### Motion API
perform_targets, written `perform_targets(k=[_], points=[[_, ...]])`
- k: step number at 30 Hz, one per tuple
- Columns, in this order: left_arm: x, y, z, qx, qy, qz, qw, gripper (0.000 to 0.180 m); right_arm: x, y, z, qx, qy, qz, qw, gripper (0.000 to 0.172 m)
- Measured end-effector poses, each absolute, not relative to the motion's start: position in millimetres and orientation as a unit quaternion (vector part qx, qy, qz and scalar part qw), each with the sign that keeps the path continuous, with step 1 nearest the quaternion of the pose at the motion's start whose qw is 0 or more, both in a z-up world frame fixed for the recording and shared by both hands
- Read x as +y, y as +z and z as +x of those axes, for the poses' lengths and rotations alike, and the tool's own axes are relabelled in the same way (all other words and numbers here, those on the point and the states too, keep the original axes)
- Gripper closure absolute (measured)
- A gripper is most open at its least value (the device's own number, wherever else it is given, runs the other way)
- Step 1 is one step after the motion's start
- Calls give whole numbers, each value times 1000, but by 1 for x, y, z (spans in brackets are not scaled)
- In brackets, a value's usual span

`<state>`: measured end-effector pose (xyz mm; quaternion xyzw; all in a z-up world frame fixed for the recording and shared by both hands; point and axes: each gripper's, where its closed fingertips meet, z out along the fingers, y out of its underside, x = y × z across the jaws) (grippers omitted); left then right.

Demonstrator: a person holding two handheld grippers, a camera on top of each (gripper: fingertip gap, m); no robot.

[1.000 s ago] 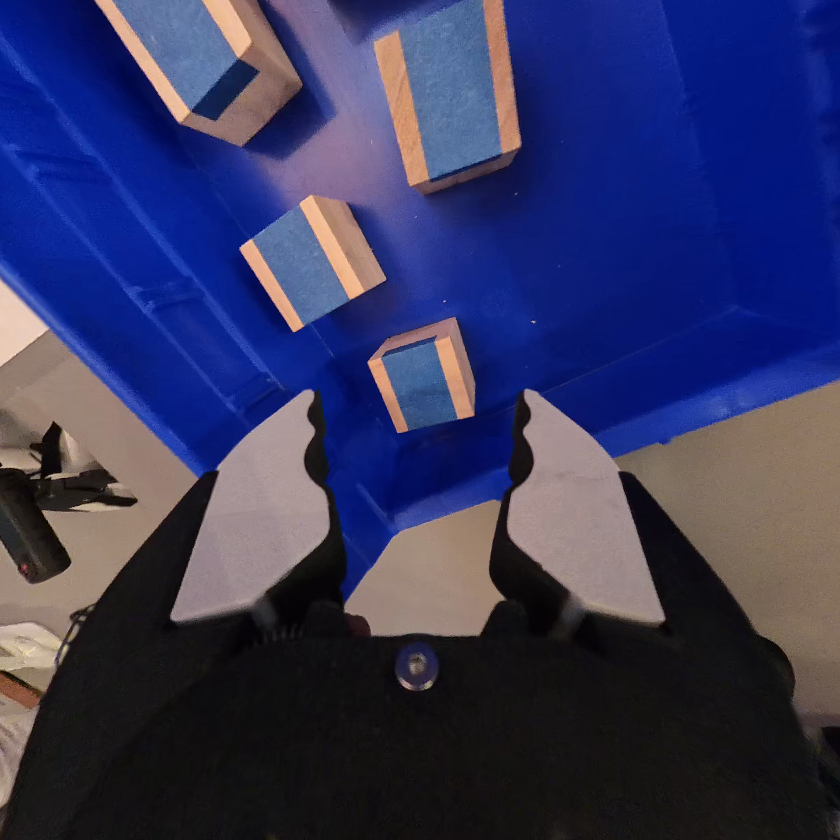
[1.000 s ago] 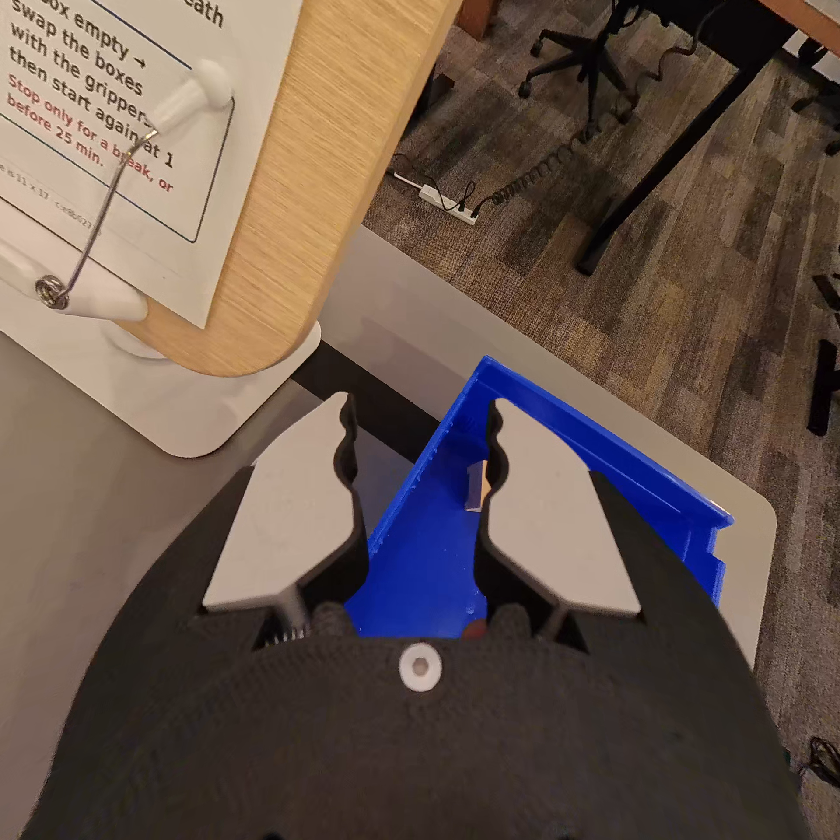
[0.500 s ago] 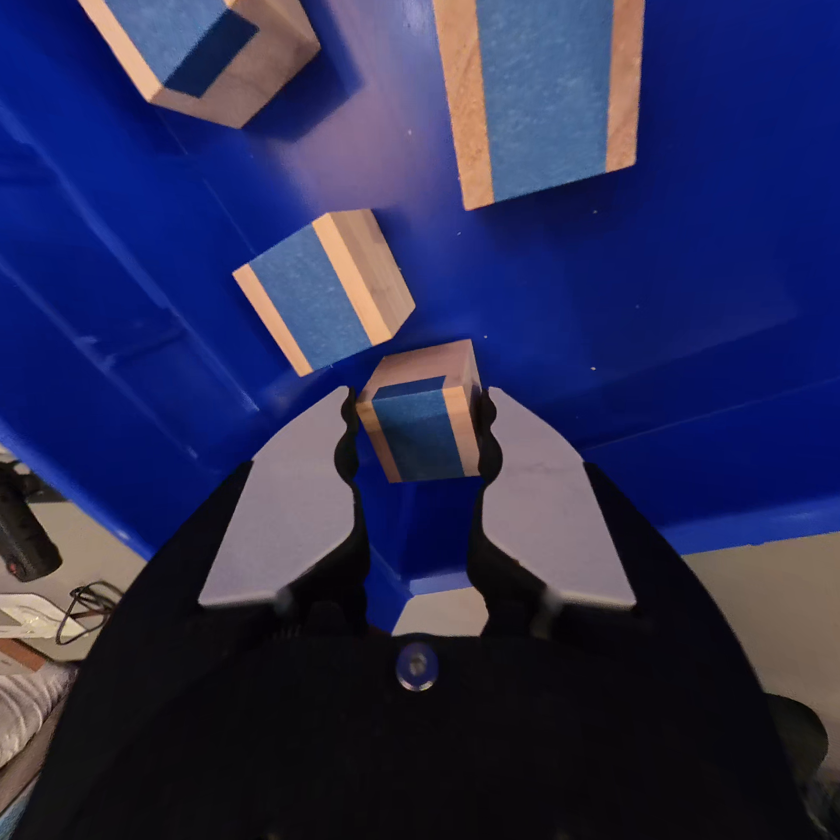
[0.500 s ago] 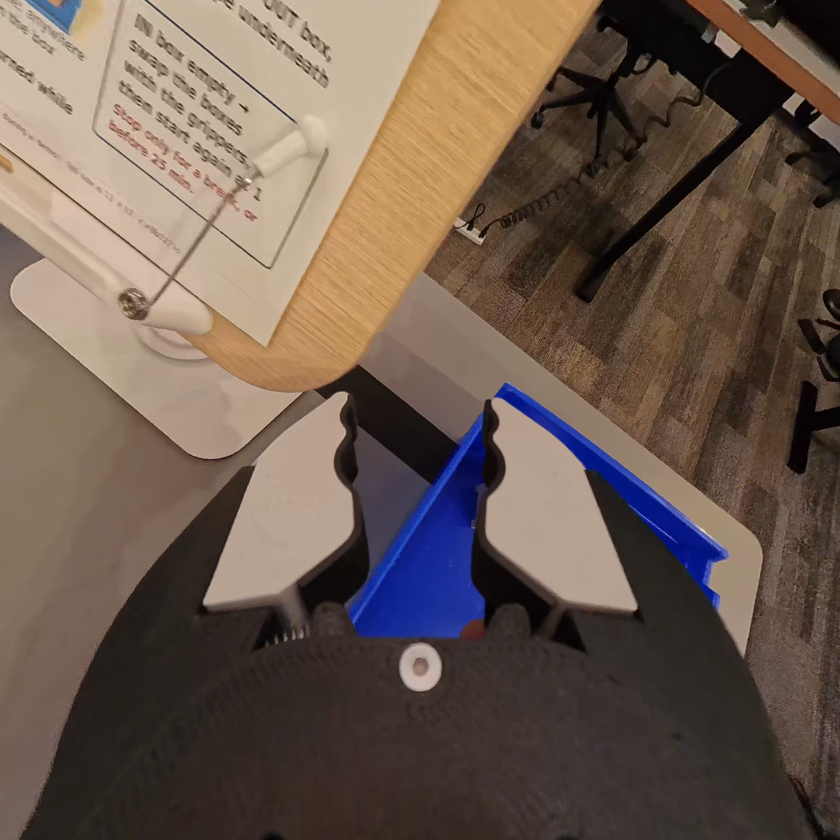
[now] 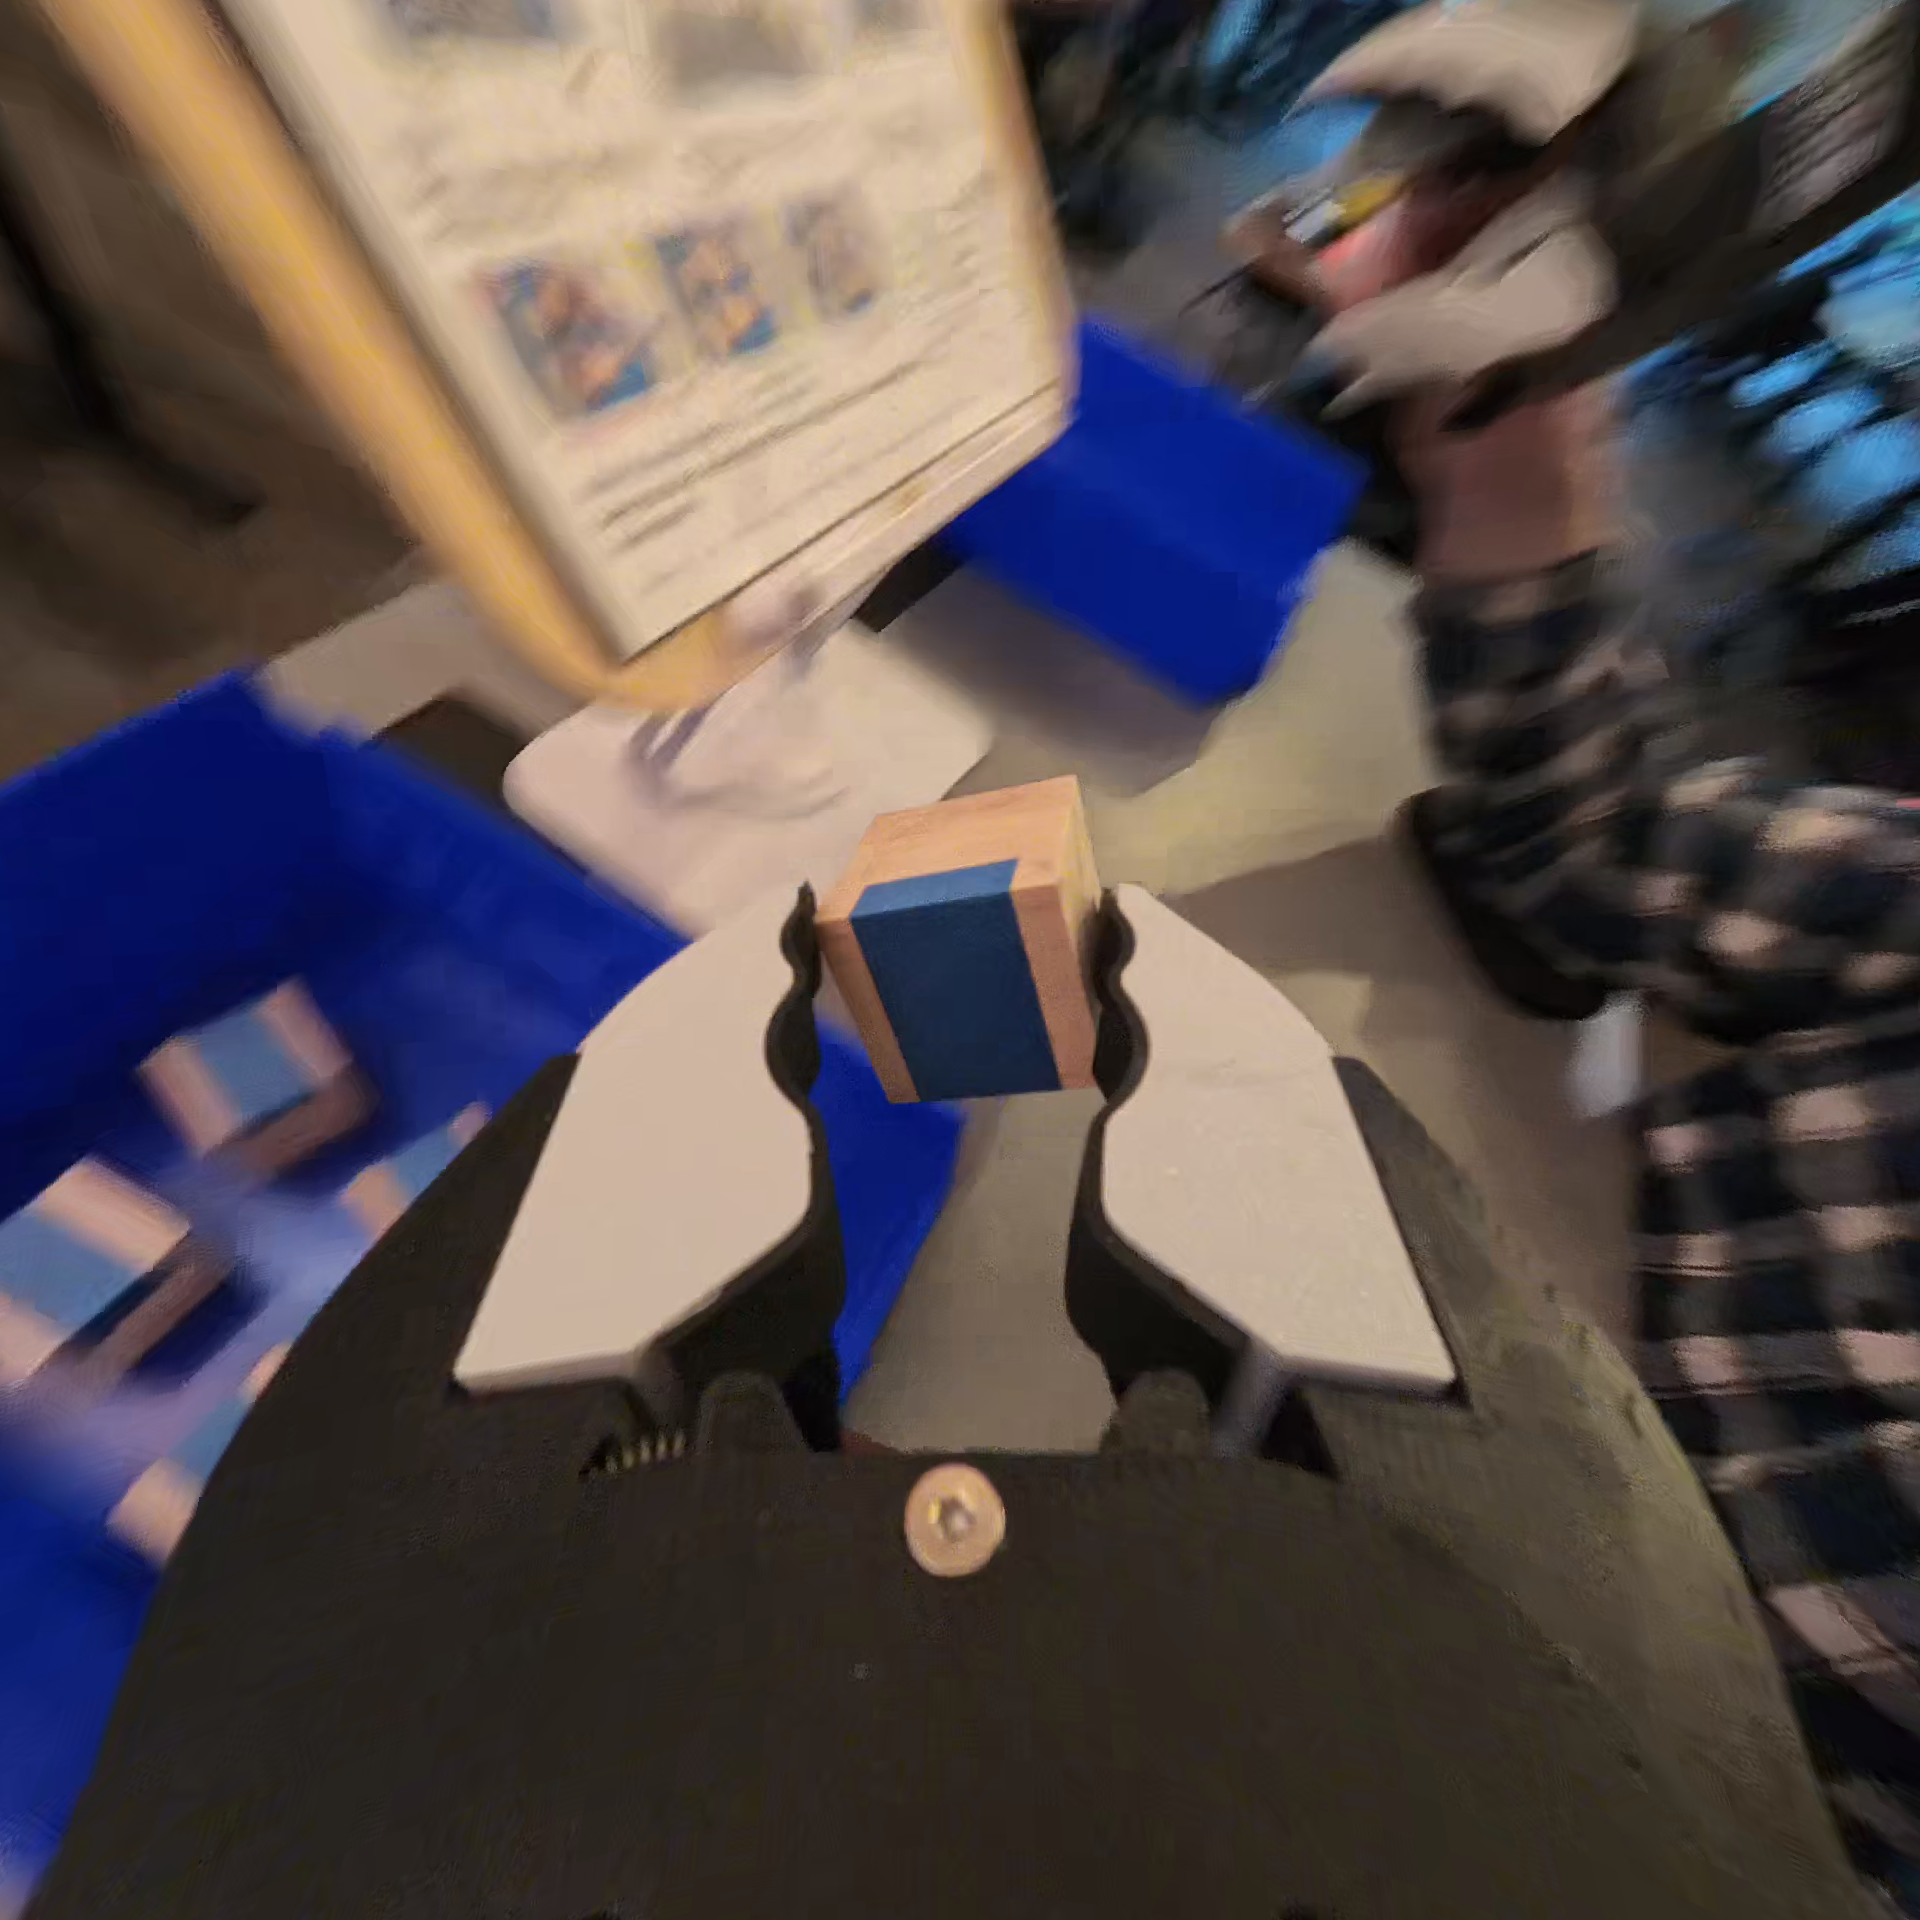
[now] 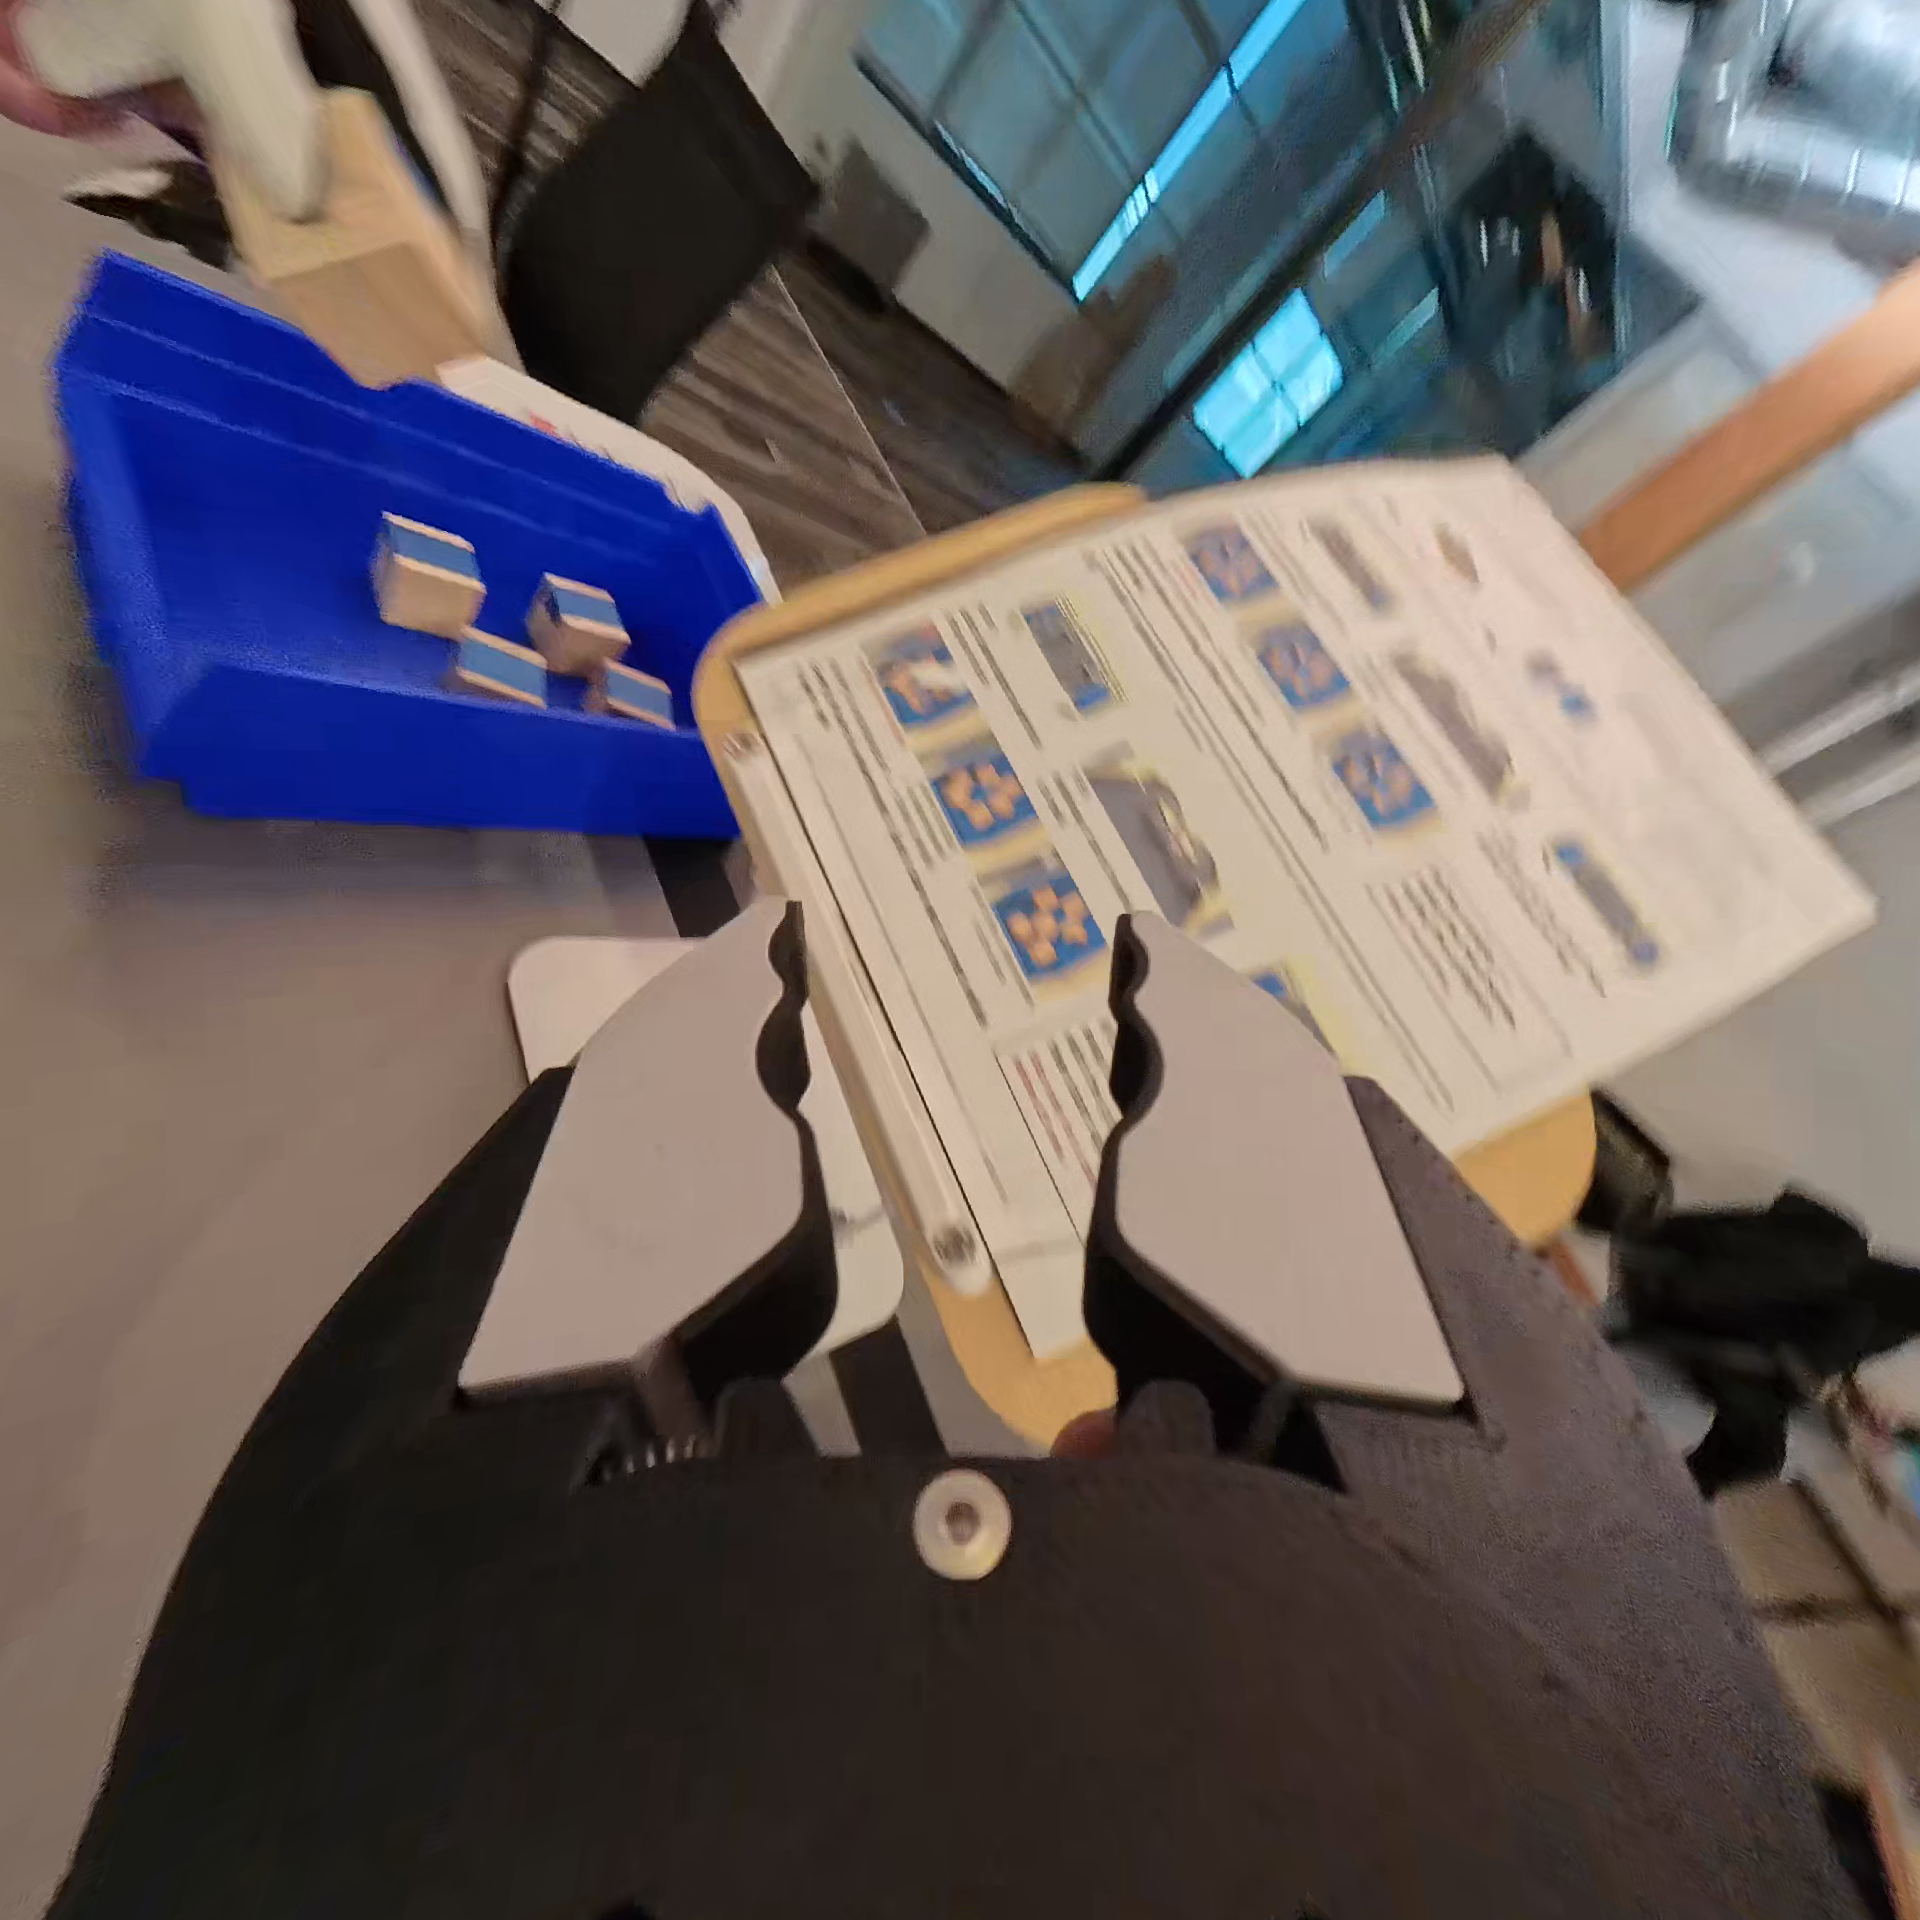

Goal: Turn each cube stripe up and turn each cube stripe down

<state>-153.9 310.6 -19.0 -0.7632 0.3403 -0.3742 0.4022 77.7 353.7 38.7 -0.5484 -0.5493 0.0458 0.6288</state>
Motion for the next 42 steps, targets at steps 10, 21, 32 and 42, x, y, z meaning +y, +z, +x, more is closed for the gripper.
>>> perform_targets(k=[10, 21, 32, 42], points=[[269, 16, -64, 397, -575, -611, 370, 130, 262, 11, -32, -648, 33, -366, 667, 109], [252, 3, -20, 424, -606, -589, 326, 130, 254, 3, -42, -653, 61, -357, 665, 126], [271, 19, -42, 400, -563, -597, 407, 121, 323, 51, 42, -558, 9, -475, 680, 126], [282, 3, -42, 405, -503, -642, 413, 136, 471, -12, 305, -282, -32, -789, 545, 126]])
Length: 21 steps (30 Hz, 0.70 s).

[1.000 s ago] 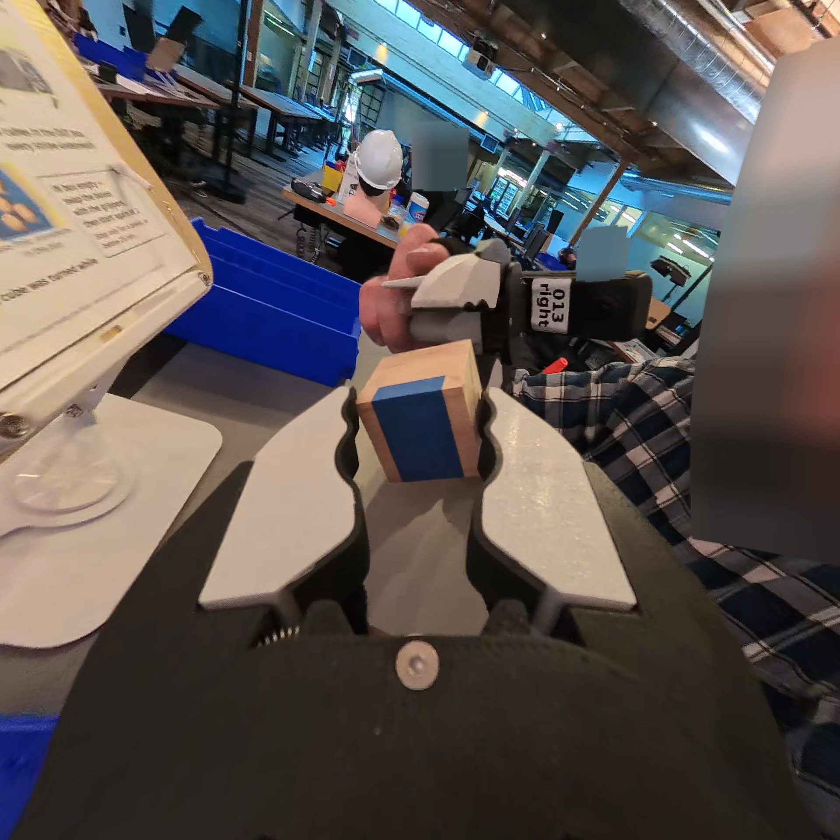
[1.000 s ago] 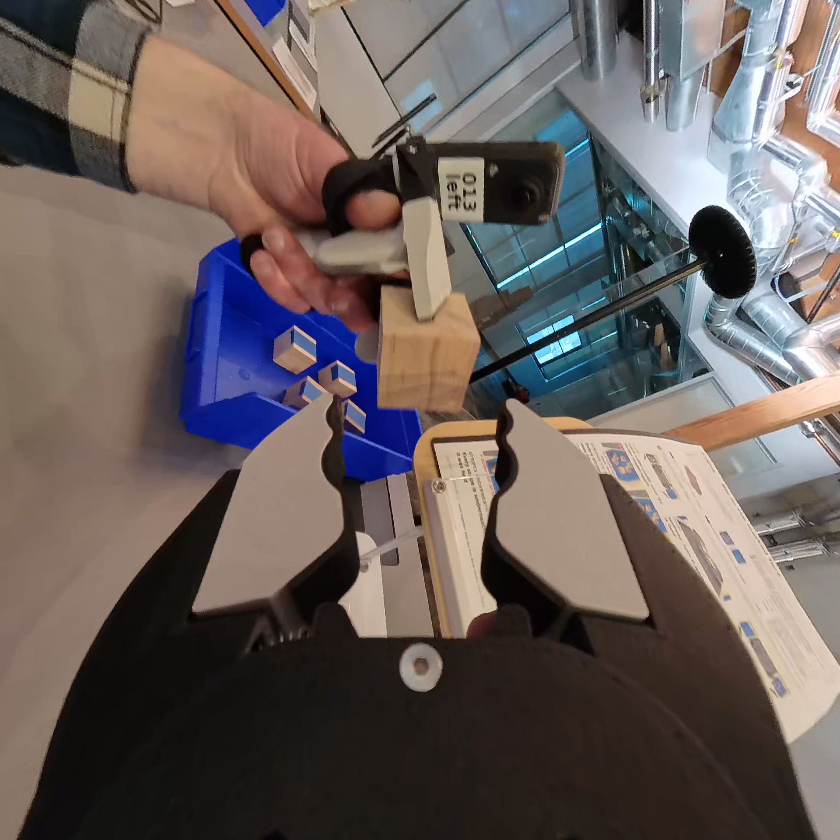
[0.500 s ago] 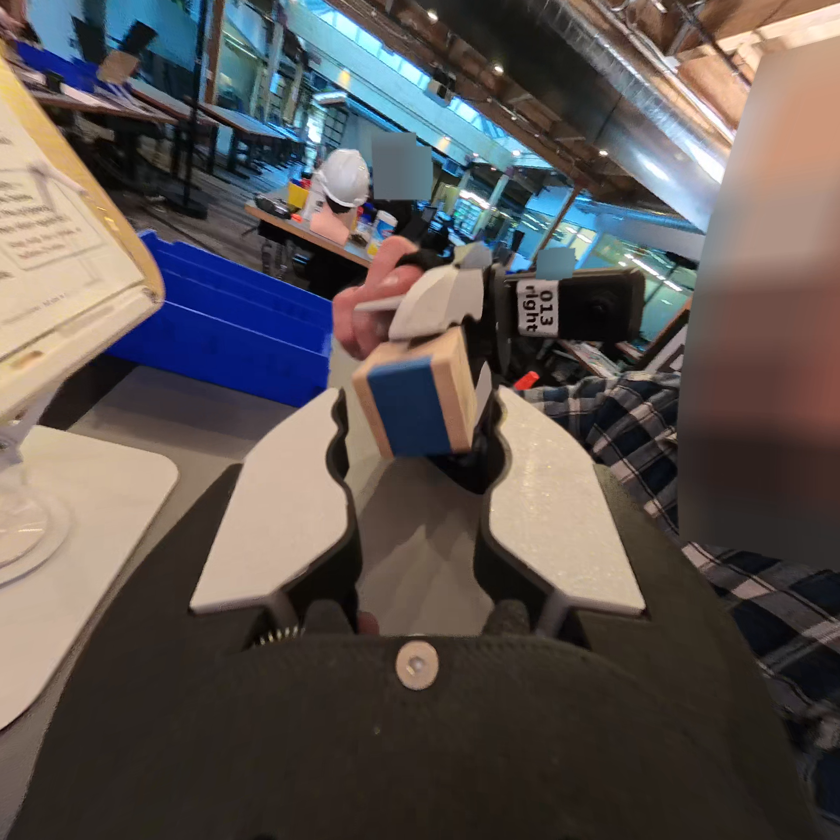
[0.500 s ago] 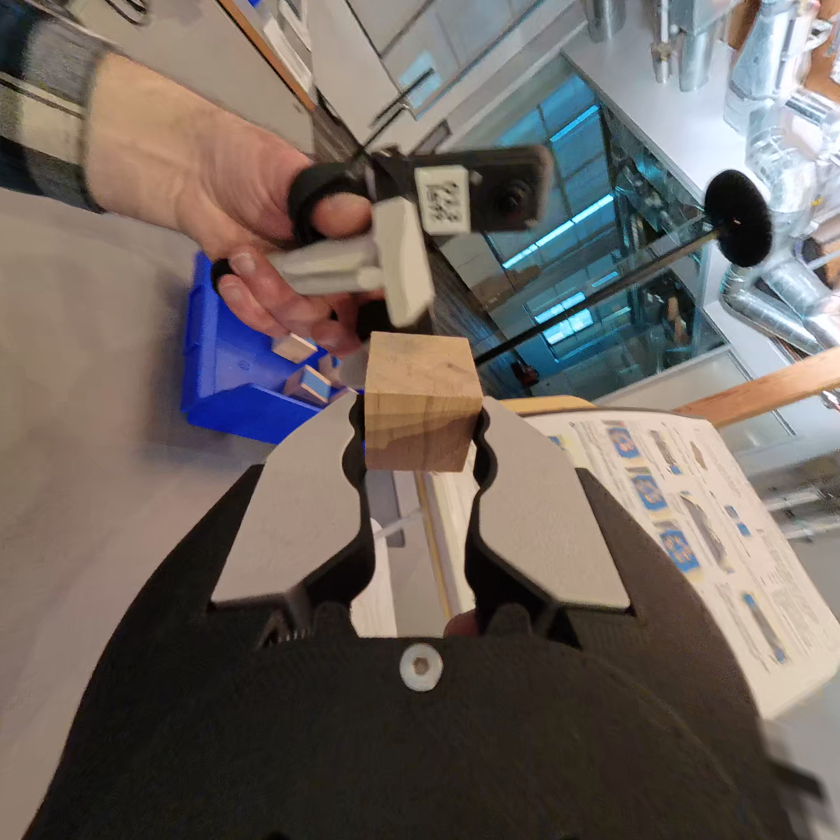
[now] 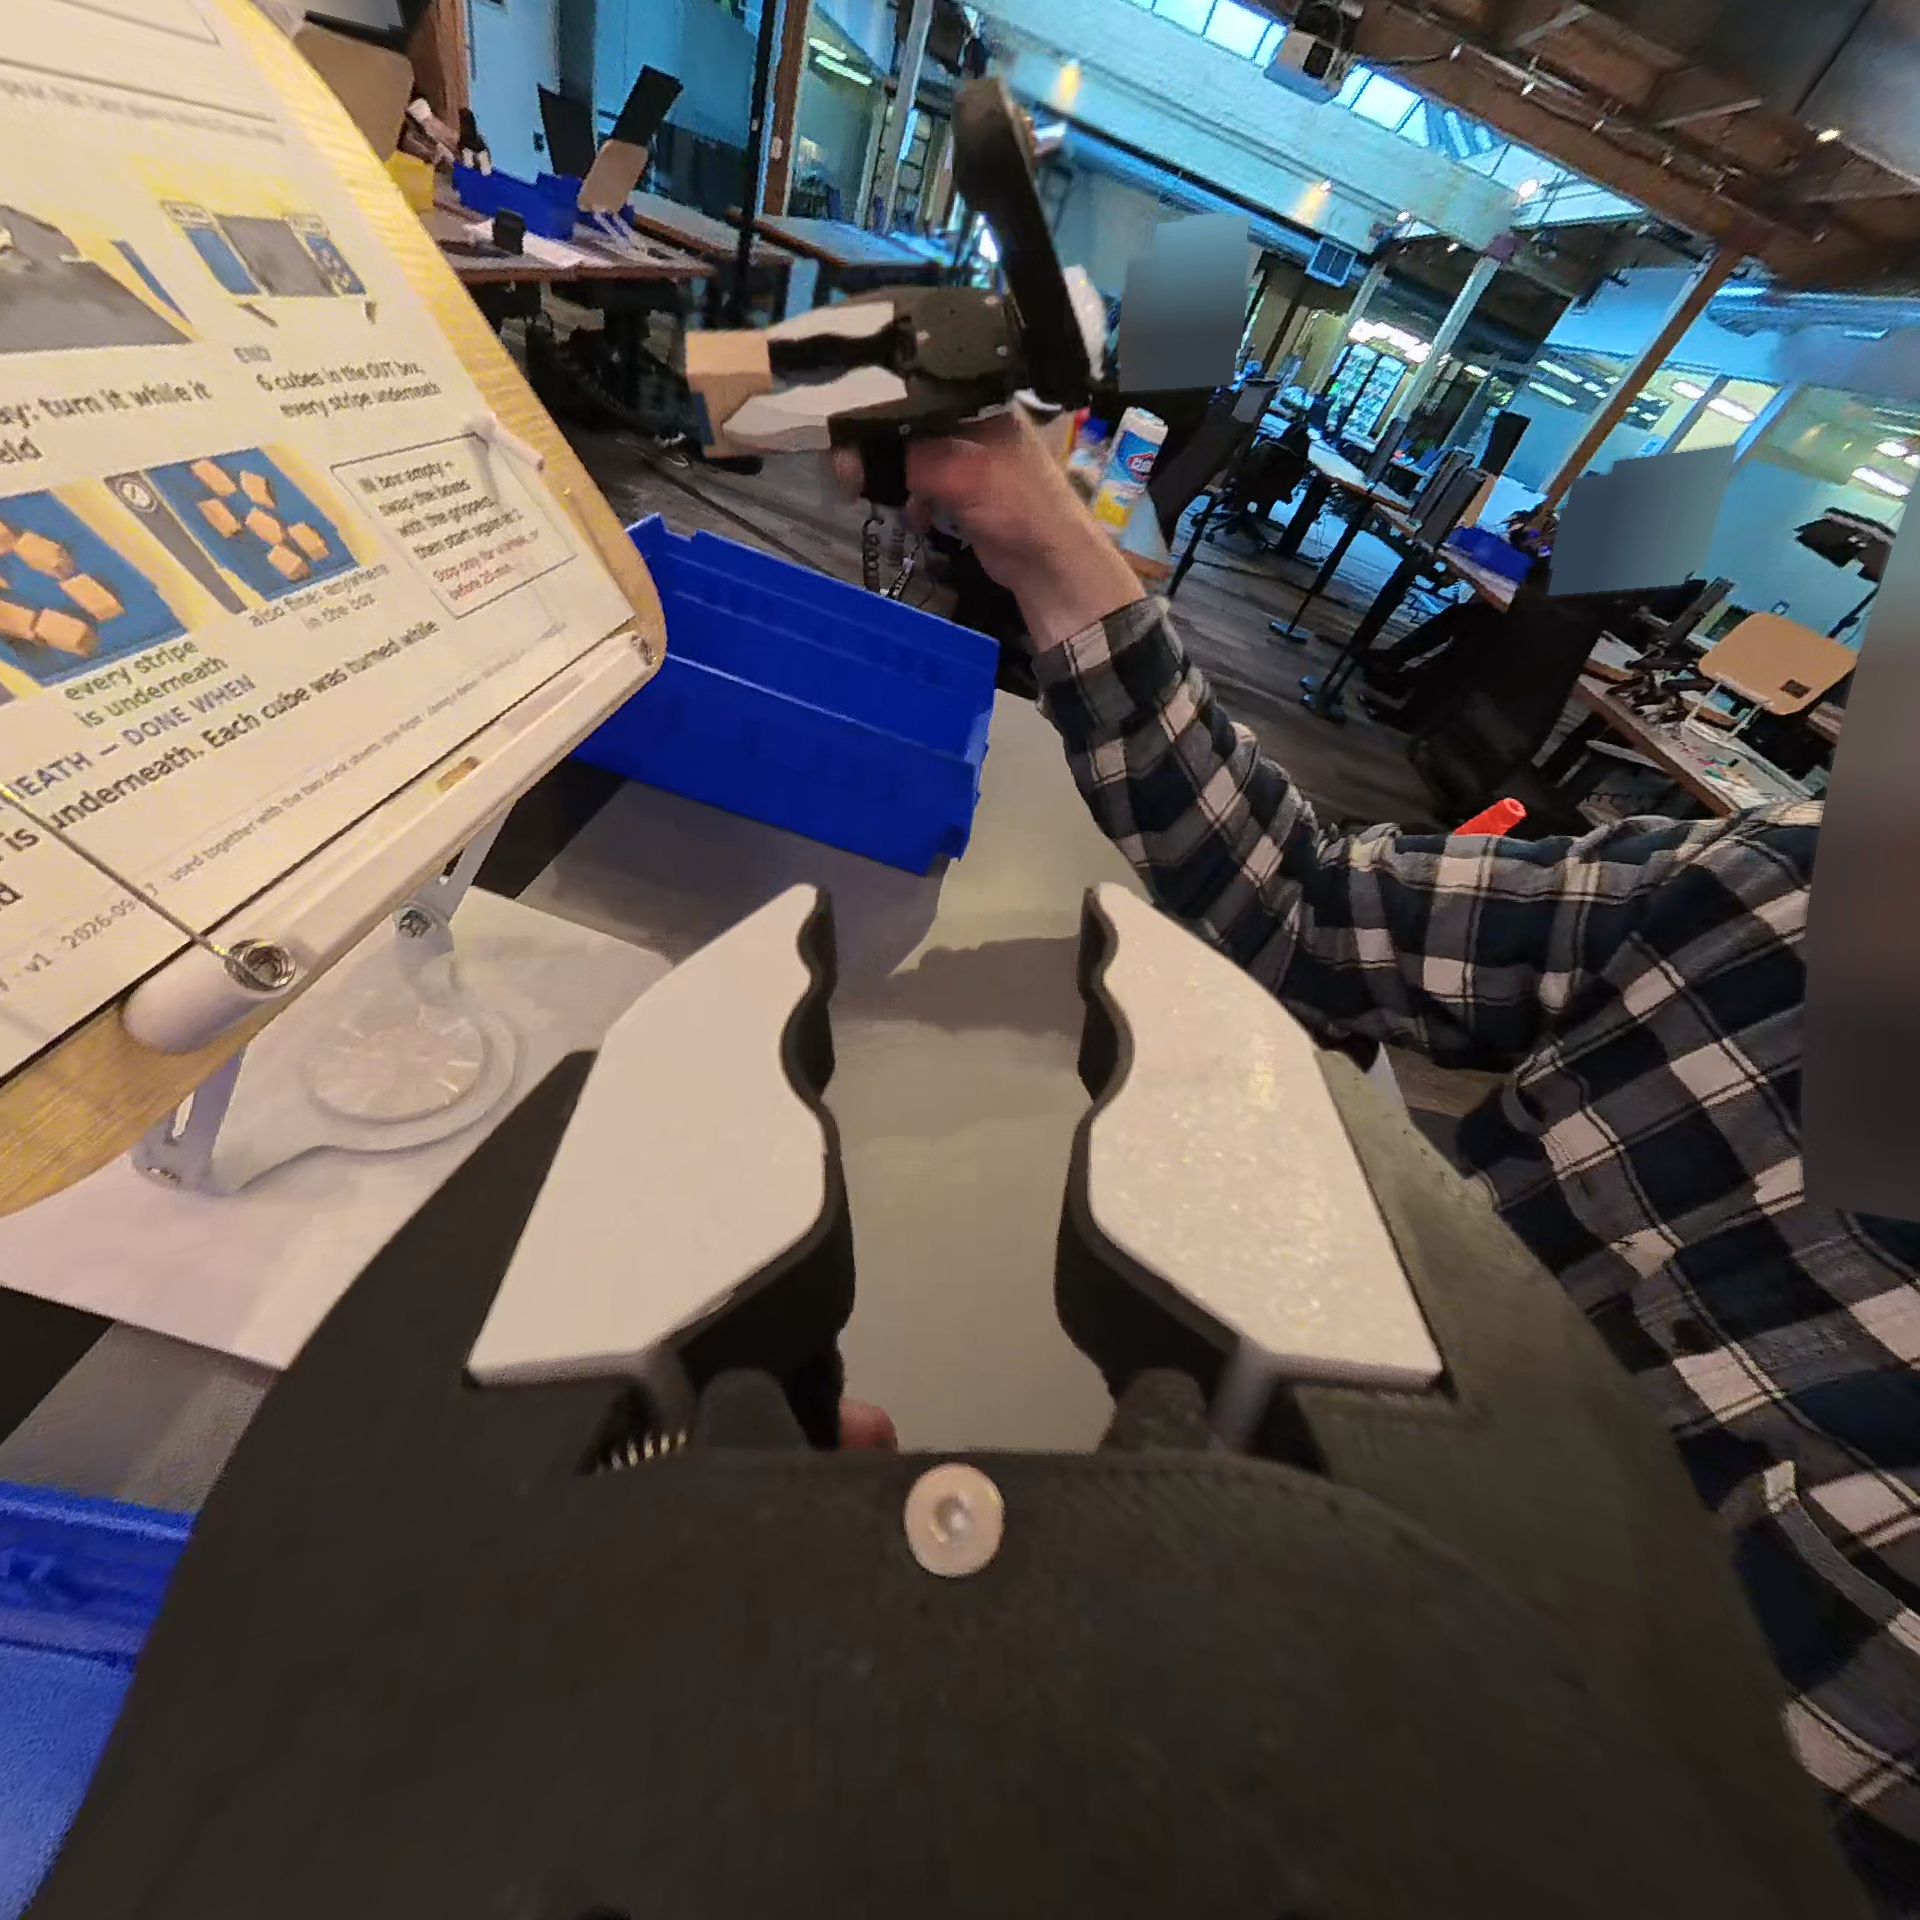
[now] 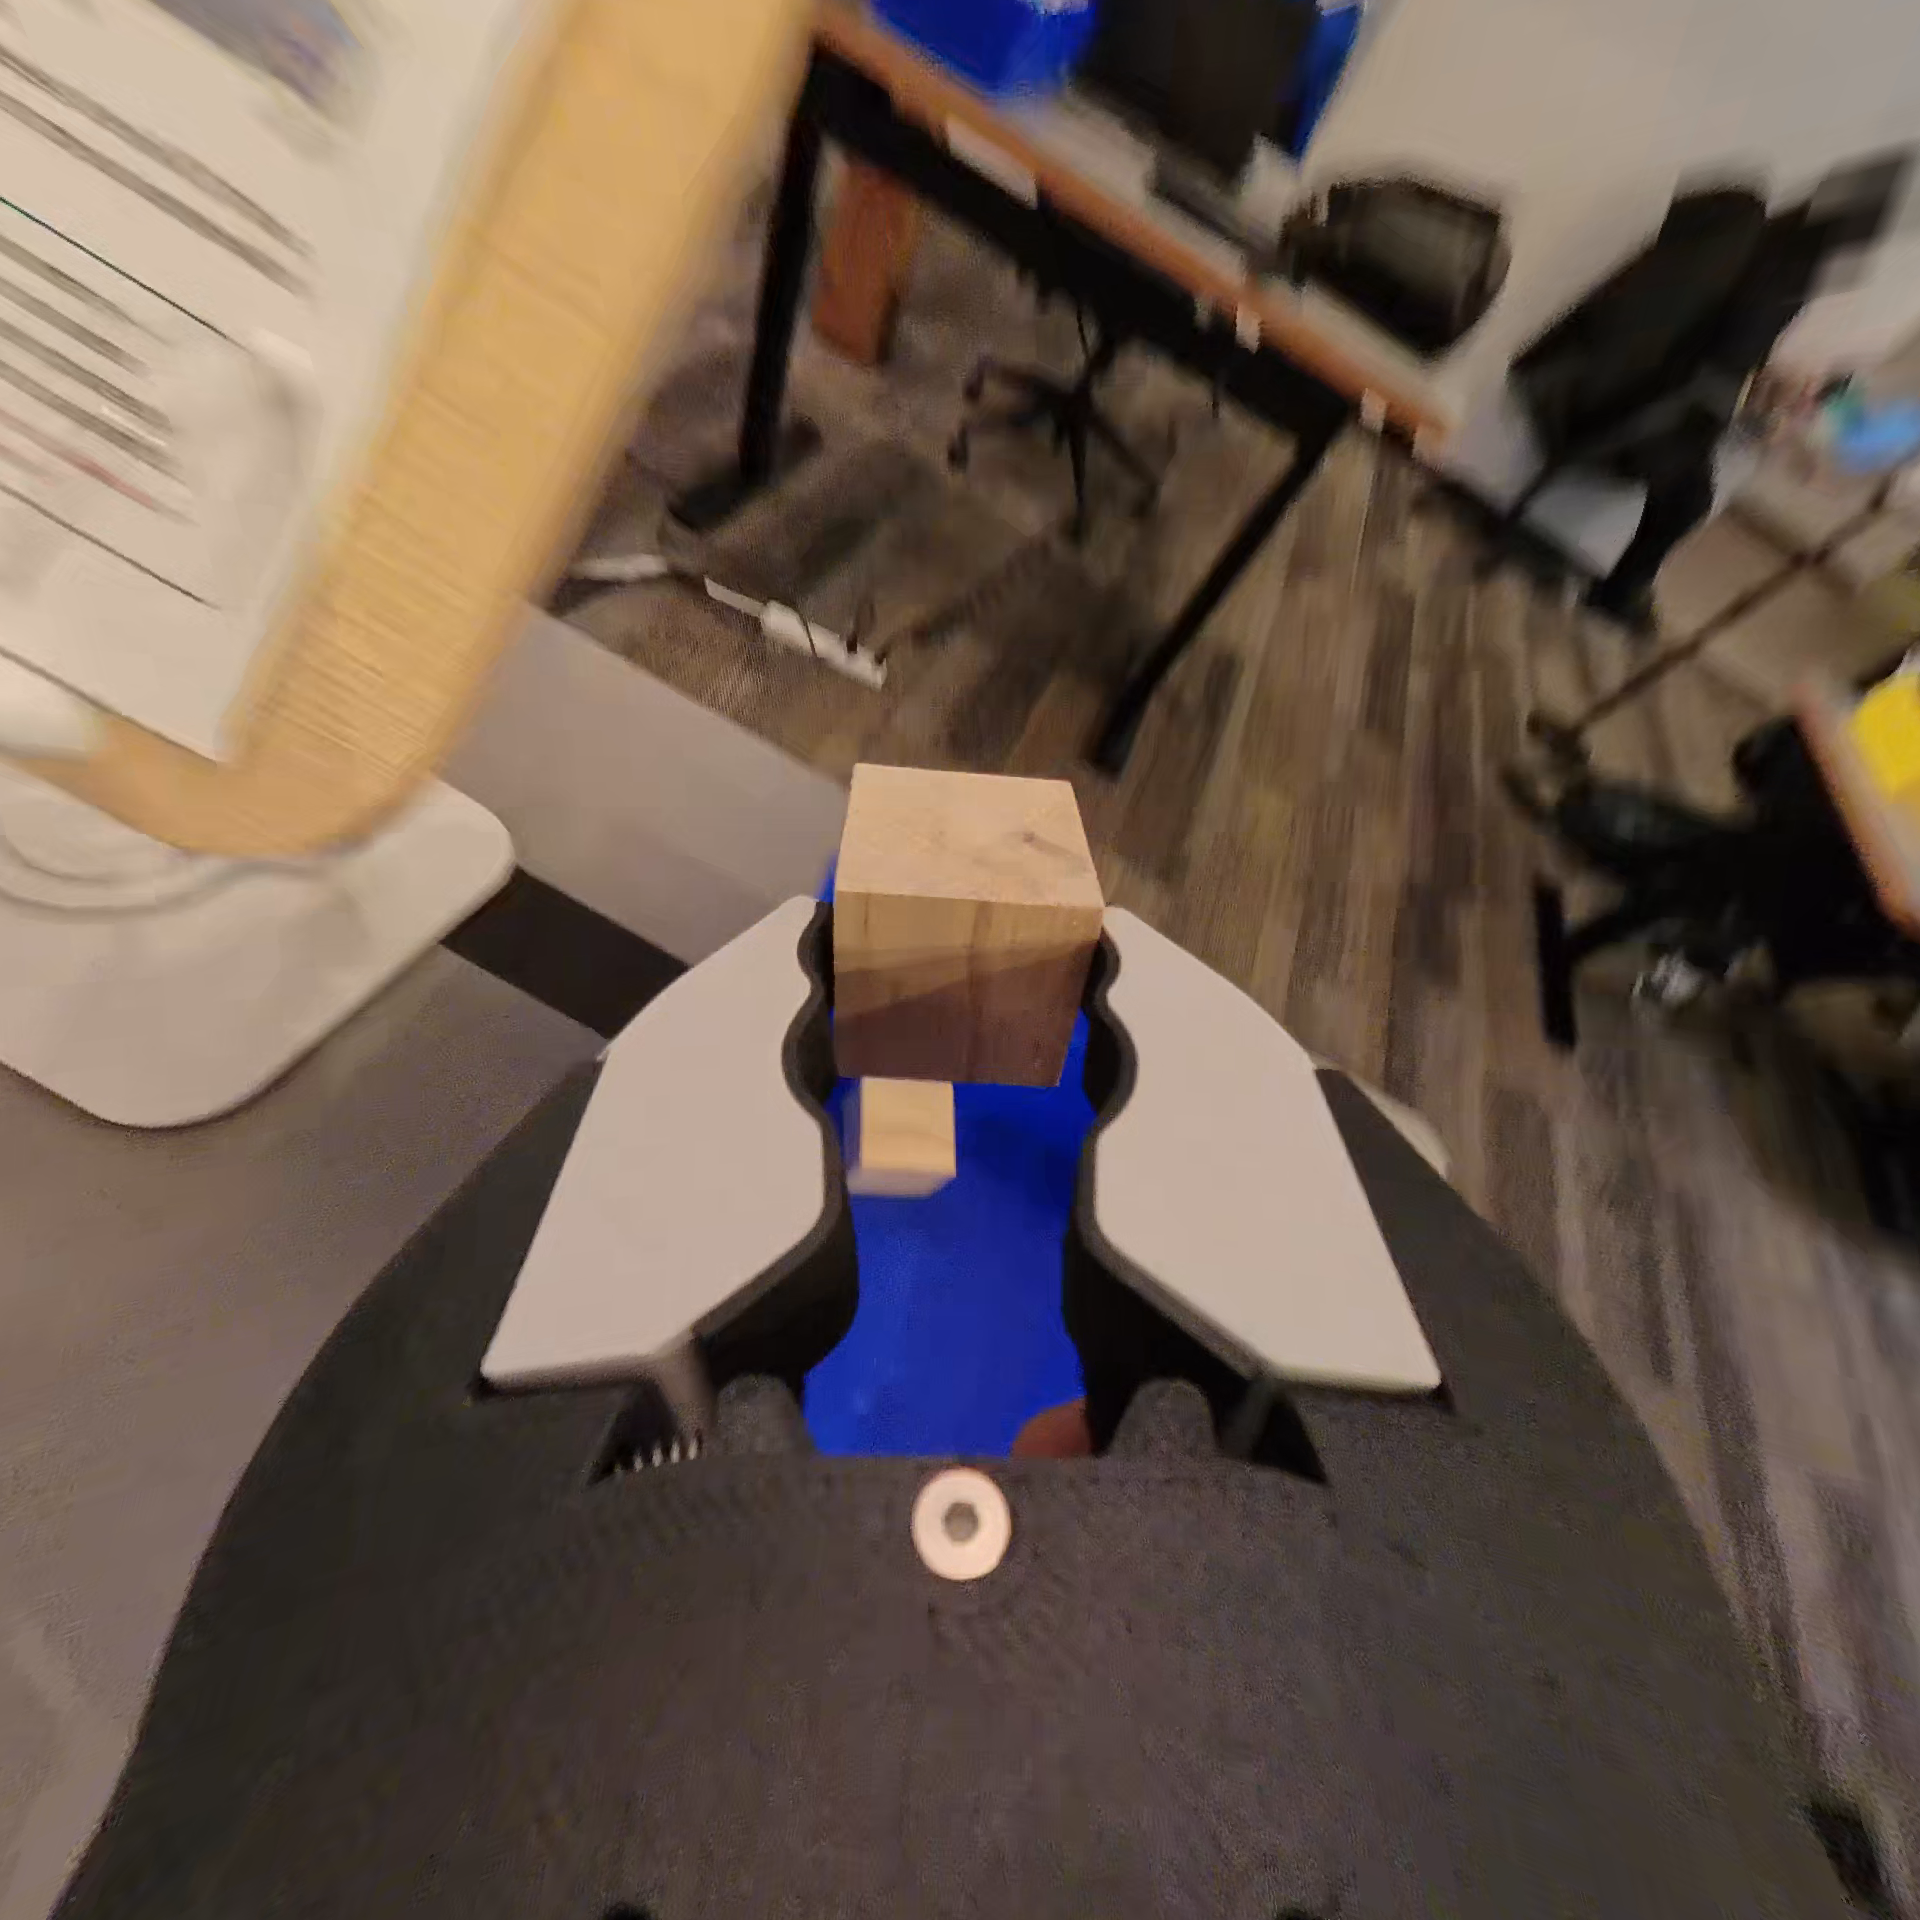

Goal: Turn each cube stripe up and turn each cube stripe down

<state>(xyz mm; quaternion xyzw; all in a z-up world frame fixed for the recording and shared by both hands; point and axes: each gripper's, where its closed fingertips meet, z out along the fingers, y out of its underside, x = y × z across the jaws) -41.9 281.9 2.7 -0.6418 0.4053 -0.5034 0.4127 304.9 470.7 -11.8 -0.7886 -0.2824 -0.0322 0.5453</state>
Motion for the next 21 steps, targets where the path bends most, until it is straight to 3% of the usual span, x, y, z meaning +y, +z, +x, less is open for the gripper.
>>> perform_targets(k=[12, 21], points=[[289, -7, -41, 401, -488, -661, 406, 139, 503, -183, 400, -168, -38, -932, 319, 126], [288, -9, -40, 405, -483, -664, 402, 139, 491, -209, 411, -162, -65, -955, 241, 125]])
